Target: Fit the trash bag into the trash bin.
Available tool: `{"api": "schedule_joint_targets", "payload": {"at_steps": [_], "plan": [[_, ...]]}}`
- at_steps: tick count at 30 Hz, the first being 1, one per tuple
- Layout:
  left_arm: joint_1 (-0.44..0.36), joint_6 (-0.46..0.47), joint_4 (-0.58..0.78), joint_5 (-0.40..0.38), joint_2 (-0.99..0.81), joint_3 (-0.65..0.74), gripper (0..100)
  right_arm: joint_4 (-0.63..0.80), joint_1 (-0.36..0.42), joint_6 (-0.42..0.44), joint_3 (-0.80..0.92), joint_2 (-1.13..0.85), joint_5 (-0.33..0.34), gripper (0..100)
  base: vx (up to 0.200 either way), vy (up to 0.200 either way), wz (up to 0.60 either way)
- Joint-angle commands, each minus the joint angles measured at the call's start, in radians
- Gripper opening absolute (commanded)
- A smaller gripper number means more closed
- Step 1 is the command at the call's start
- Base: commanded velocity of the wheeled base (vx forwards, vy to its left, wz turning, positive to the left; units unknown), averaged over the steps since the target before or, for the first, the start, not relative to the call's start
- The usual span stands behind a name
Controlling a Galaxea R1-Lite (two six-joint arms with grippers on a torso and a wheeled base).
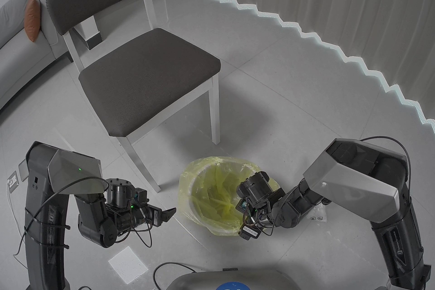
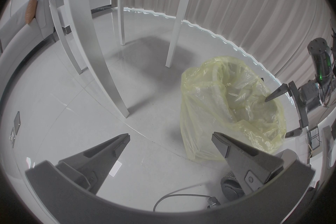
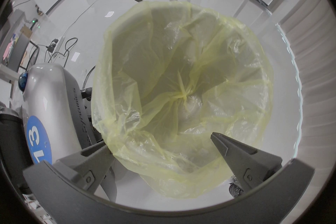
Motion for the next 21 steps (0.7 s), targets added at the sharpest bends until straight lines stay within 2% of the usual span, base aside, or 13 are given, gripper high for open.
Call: {"api": "schedule_joint_targets", "payload": {"at_steps": [1, 11, 21], "plan": [[-0.001, 0.0, -0.015, 0.0, -0.007, 0.008, 100, -0.001, -0.003, 0.0, 0.081, -0.084, 0.013, 100, 0.0, 0.0, 0.0], [-0.007, -0.002, -0.02, -0.001, -0.002, 0.01, 100, -0.001, -0.064, 0.02, 0.222, -0.325, 0.064, 100, 0.0, 0.0, 0.0], [-0.022, -0.034, -0.041, 0.0, -0.007, 0.004, 100, -0.004, -0.184, 0.02, 0.231, -0.345, 0.078, 100, 0.0, 0.0, 0.0]]}}
